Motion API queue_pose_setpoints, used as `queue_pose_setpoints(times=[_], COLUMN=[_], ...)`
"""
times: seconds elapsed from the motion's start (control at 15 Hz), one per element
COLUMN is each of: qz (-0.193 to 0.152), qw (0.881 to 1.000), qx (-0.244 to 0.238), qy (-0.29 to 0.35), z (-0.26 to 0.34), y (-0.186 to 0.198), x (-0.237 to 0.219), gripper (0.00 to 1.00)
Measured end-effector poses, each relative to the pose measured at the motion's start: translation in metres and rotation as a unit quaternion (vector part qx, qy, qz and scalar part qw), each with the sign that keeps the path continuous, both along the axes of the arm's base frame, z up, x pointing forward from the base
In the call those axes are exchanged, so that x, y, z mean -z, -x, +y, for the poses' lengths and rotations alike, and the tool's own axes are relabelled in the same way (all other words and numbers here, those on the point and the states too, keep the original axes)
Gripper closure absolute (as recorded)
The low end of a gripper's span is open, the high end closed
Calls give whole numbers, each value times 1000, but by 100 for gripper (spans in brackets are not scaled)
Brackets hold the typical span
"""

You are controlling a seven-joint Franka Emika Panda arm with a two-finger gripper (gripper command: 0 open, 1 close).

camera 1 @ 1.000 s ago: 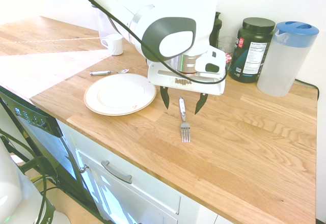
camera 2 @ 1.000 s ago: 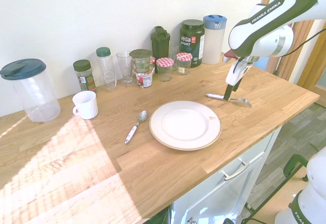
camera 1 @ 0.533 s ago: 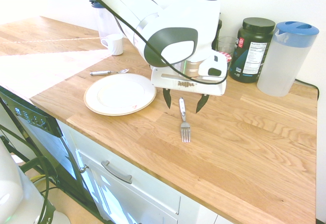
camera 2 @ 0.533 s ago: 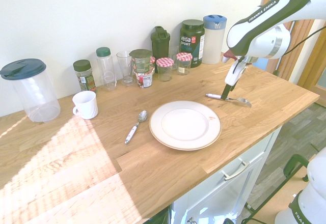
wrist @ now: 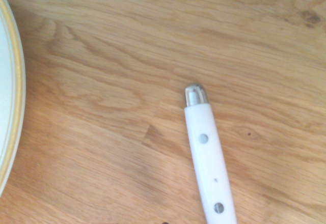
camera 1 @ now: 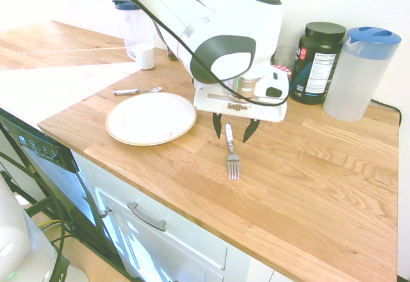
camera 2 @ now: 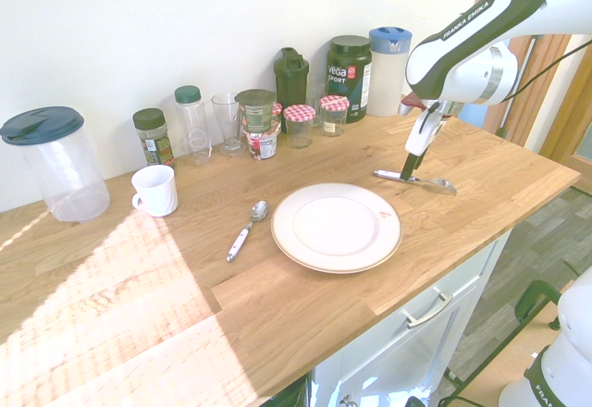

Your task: Put the fork into the plate

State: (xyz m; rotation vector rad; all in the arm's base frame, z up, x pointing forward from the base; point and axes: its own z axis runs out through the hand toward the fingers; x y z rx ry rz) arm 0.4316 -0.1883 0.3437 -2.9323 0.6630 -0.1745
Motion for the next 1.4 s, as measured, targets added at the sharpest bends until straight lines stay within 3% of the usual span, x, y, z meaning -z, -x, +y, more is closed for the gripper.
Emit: queue_pose_setpoints(times=[1.0,1.4], qz=[7,-15], qw=[1000,999], qx=[-8,-23], qy=[7,18], z=[0,10], y=[-4,0], x=[10,-26], gripper=[100,100])
